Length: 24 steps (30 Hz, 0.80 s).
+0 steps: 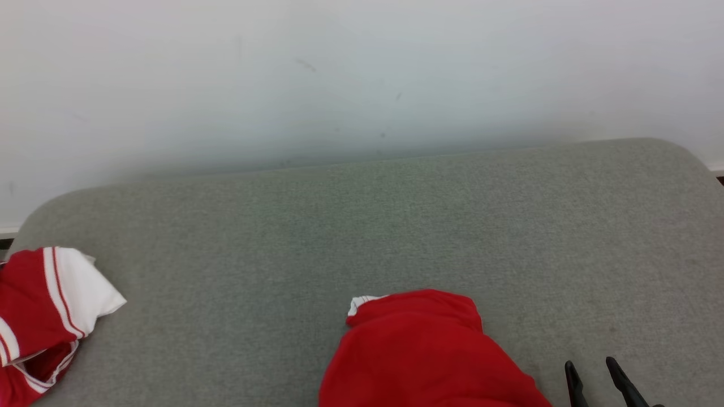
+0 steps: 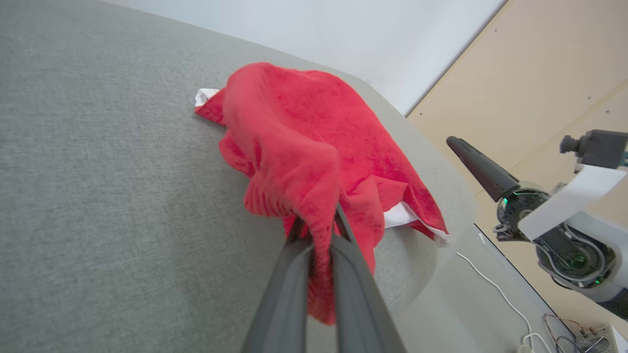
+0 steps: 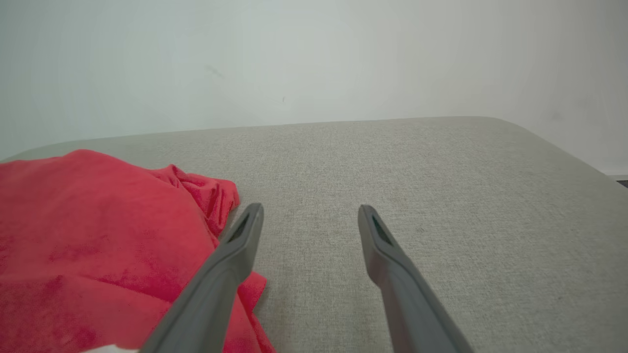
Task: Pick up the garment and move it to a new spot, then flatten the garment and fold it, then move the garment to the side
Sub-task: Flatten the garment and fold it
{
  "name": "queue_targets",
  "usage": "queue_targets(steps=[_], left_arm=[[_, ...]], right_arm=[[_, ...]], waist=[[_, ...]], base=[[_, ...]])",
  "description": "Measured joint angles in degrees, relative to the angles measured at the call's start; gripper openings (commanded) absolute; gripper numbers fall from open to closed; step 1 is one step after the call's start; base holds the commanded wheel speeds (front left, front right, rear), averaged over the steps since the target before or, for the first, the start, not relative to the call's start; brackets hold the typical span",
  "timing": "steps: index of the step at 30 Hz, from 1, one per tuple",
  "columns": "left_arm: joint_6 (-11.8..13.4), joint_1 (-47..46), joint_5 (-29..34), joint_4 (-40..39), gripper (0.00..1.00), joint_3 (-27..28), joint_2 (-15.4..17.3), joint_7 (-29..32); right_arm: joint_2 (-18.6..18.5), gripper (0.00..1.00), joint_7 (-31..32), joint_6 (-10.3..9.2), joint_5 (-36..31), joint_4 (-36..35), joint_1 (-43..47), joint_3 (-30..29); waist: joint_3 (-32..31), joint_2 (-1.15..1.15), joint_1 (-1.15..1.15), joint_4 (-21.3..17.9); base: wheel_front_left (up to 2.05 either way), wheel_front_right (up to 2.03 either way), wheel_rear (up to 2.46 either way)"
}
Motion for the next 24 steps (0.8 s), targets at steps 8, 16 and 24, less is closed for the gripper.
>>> queue_targets(steps=[8, 16, 24], left_arm=[[0.05, 2.96, -5.19, -8.50, 0.00, -2.44, 1.44, 7.68], [0.99, -3.52, -5.73, -0.51, 0.00, -1.27, -0.59, 9.45], [3.14, -15.33, -7.56, 10.56, 0.00, 2.97, -4.26, 11.82]], right_arm=[[0.13, 1.00, -0.01, 0.00, 0.00, 0.22, -0.01, 0.75], [-0.23, 1.00, 0.00, 0.00, 0.11, 0.82, -0.97, 1.92], [-0.23, 1.00, -0.01, 0.00, 0.54, 1.07, -2.29, 2.78]], waist=[[-1.16, 0.00, 0.00, 2.80], [-0.49, 0.00, 0.00, 0.30], [1.10, 0.00, 0.00, -3.47]], base=[[0.00, 0.00, 0.00], [0.00, 0.00, 0.00], [0.00, 0.00, 0.00]])
